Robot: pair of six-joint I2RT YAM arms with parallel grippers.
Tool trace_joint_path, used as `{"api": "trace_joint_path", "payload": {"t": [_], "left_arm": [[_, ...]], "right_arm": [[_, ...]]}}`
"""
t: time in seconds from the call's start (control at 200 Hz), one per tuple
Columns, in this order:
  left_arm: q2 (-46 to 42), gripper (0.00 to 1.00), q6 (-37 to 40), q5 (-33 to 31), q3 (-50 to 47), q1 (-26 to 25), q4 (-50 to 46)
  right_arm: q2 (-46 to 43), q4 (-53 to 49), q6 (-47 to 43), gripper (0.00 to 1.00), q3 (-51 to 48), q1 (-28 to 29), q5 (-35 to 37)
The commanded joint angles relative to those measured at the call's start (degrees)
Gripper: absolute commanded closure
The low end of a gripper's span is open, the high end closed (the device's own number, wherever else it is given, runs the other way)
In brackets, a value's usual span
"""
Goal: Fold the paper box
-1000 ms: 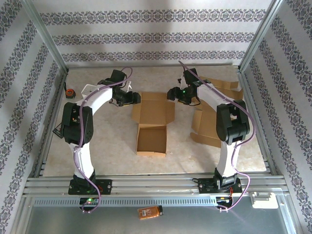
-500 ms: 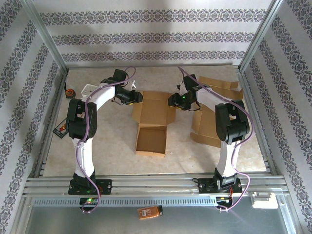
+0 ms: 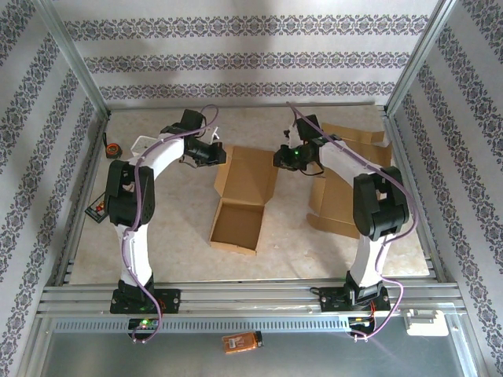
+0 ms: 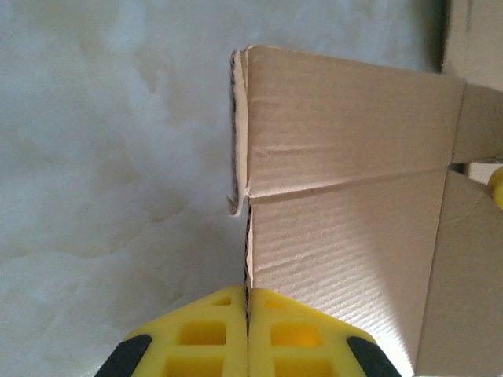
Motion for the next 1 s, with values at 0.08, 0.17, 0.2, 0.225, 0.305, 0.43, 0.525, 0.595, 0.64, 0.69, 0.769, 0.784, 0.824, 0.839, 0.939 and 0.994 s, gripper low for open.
{"api": "trace_joint_path", "payload": {"t": [0.08,0.17,0.2,0.225,0.305,0.43,0.525,0.595,0.64,0.69,0.769,0.784,0.824,0.839,0.939,0.994], "left_arm": [[-11.68,0.90,0.05,3.47,-8.15,0.68,15.55],[-15.69,0.89,-1.43,4.04,-15.51,0.71,26.17],[-16.85,0.89,-2.12,3.98,-17.84,0.62,29.73],[-17.72,0.89,-2.78,3.67,-19.58,0.42,32.34],[-19.80,0.89,-3.27,2.82,-24.23,-0.70,39.41],[-22.38,0.89,-0.85,1.52,-30.18,-4.44,49.11],[-24.36,0.90,-1.81,-1.36,-34.21,-6.34,55.94],[-25.77,0.91,-2.86,-3.80,-36.13,-7.64,58.35],[-26.83,0.91,-2.80,-5.38,-37.60,-8.91,59.74],[-27.92,0.93,-1.73,-7.53,-39.42,-10.78,60.96],[-29.54,0.95,0.06,-11.64,-42.60,-13.46,62.69],[-29.81,0.95,0.14,-12.30,-43.14,-13.80,63.06],[-30.40,0.96,-0.13,-13.52,-44.63,-14.54,64.23],[-30.64,0.96,-0.33,-13.89,-45.27,-14.71,64.75],[-32.30,0.96,-1.28,-15.68,-49.11,-15.82,68.42],[-33.23,0.94,-1.58,-15.99,-50.83,-16.60,69.53]], "right_arm": [[-9.96,8.91,-8.93,0.83,-3.10,3.97,5.06],[-13.93,13.30,-14.55,0.84,-7.33,6.67,11.87],[-14.77,14.00,-15.95,0.84,-8.48,7.66,14.88],[-15.22,14.07,-16.75,0.84,-9.09,8.50,17.82],[-15.44,13.16,-17.90,0.83,-9.66,11.56,27.90],[-14.92,17.01,-16.91,0.83,-11.85,15.65,34.27],[-15.61,21.14,-15.20,0.84,-13.83,17.38,36.02],[-16.47,23.00,-13.79,0.87,-14.79,18.29,37.28],[-17.21,24.50,-13.60,0.88,-15.66,19.18,38.29],[-17.95,26.34,-13.71,0.91,-17.03,20.31,39.95],[-19.13,29.86,-14.61,0.94,-19.85,22.02,41.96],[-19.37,30.40,-14.76,0.94,-20.41,22.30,42.35],[-19.89,31.47,-14.94,0.94,-21.60,22.83,43.20],[-20.12,31.82,-14.91,0.94,-21.95,22.99,43.34],[-21.89,35.10,-15.19,0.95,-24.96,23.59,44.06],[-23.12,37.12,-16.09,0.94,-26.76,24.11,44.07]]}}
